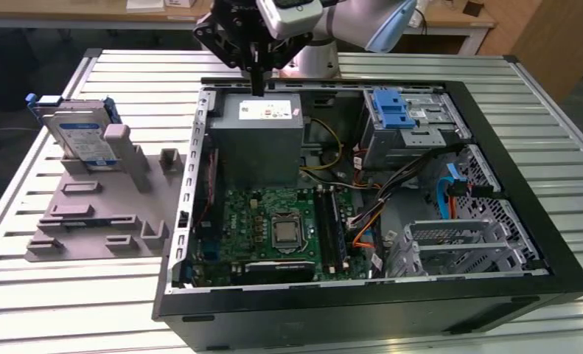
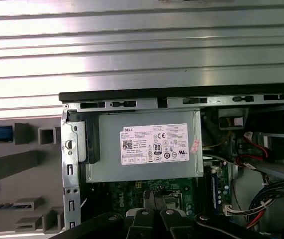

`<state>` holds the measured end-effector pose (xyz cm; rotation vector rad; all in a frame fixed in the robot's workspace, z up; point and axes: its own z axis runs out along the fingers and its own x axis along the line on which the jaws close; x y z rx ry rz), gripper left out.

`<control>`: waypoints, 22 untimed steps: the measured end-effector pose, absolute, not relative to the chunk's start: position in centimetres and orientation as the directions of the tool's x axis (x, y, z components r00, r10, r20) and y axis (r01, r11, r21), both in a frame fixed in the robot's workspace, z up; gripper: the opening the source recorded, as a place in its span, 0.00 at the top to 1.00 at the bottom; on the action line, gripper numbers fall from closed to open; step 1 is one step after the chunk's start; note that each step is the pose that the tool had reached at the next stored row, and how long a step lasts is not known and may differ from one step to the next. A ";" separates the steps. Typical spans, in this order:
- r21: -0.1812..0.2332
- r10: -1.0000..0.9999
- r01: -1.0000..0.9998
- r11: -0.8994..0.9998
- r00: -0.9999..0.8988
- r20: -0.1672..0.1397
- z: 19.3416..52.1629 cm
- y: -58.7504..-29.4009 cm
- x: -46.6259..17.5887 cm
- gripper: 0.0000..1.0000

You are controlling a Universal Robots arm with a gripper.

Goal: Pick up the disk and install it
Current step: 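Reach for the disk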

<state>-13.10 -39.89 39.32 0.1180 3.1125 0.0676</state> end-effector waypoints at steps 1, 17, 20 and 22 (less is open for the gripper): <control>0.044 0.076 0.075 0.996 -0.997 -0.025 39.3 -39.9 -13.1 0.89; 0.044 0.076 0.075 0.996 -0.997 -0.024 39.3 -39.9 -13.6 0.89; 0.044 0.076 0.075 0.996 -0.997 -0.024 39.3 -39.9 -13.7 0.89; 0.044 0.076 0.075 0.996 -0.997 -0.024 39.3 -39.9 -13.7 0.89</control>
